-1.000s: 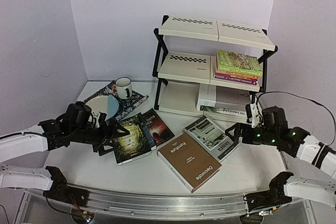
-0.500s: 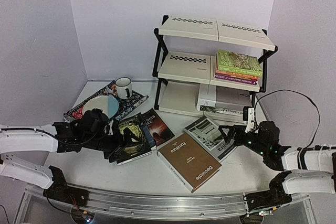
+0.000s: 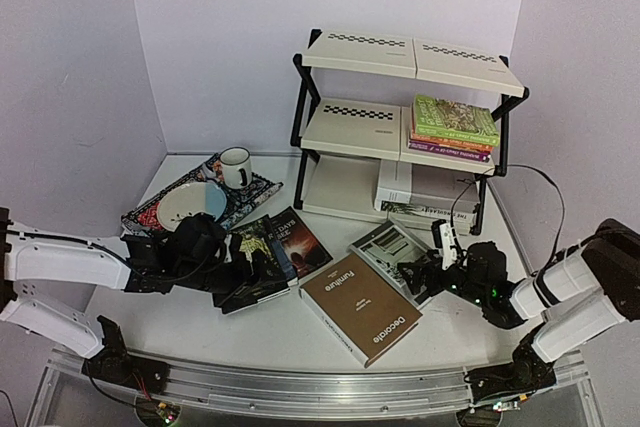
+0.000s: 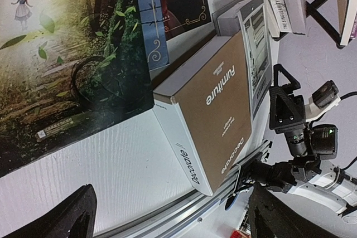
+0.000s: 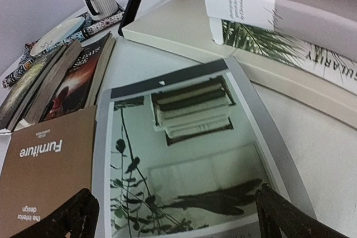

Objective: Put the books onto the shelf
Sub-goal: Pick up the book at the center of the board.

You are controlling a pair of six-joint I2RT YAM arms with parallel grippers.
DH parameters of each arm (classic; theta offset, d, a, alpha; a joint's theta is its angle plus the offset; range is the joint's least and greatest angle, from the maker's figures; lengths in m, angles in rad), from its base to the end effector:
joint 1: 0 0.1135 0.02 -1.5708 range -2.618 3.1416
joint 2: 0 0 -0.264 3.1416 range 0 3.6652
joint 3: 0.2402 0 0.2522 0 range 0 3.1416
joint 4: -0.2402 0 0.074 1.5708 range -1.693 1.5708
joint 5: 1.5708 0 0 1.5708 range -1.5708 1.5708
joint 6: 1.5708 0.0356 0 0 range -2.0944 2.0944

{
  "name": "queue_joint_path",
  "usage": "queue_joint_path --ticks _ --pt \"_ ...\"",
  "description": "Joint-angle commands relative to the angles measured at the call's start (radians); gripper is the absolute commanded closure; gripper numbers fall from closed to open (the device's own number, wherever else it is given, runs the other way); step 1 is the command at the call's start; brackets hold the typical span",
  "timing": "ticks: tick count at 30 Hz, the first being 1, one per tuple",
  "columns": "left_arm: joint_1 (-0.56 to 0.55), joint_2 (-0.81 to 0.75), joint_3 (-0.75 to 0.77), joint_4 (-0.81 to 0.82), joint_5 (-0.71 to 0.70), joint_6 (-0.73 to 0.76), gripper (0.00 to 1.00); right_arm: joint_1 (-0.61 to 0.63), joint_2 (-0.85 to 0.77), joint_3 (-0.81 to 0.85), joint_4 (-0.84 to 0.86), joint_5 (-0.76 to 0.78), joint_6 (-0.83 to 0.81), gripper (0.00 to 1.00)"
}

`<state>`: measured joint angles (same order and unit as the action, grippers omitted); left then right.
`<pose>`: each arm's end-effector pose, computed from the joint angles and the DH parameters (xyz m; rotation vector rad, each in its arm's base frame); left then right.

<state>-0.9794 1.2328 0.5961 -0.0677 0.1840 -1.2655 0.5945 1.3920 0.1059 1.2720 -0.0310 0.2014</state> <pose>0.1329 -0.2096 0.1946 -0.2671 2.6513 -1.2161 0.1725 0.1180 0.1535 -0.3411 1.5860 0.6430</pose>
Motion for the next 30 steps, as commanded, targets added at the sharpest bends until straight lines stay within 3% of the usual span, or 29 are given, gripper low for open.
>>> queue_joint_path --ticks 1,11,16,24,30 --pt "-0.005 0.007 0.047 0.063 -0.015 -0.016 0.04 0.011 0.031 0.068 0.524 -0.003 -0.046 0.02" --pt "-0.052 0.086 0.034 0.236 0.021 -0.070 0.03 0.022 0.028 0.050 0.480 0.015 0.060 0.02" --pt "-0.082 0.176 0.106 0.245 0.027 -0.064 0.03 0.022 -0.127 0.148 -0.072 -0.009 0.169 0.02" --pt "-0.090 0.250 0.128 0.289 0.019 -0.070 0.04 0.022 -0.337 0.339 -0.869 0.021 0.200 0.02" --pt "-0.081 0.329 0.172 0.307 0.040 -0.028 0.07 0.022 -0.360 0.461 -1.243 -0.060 0.315 0.02"
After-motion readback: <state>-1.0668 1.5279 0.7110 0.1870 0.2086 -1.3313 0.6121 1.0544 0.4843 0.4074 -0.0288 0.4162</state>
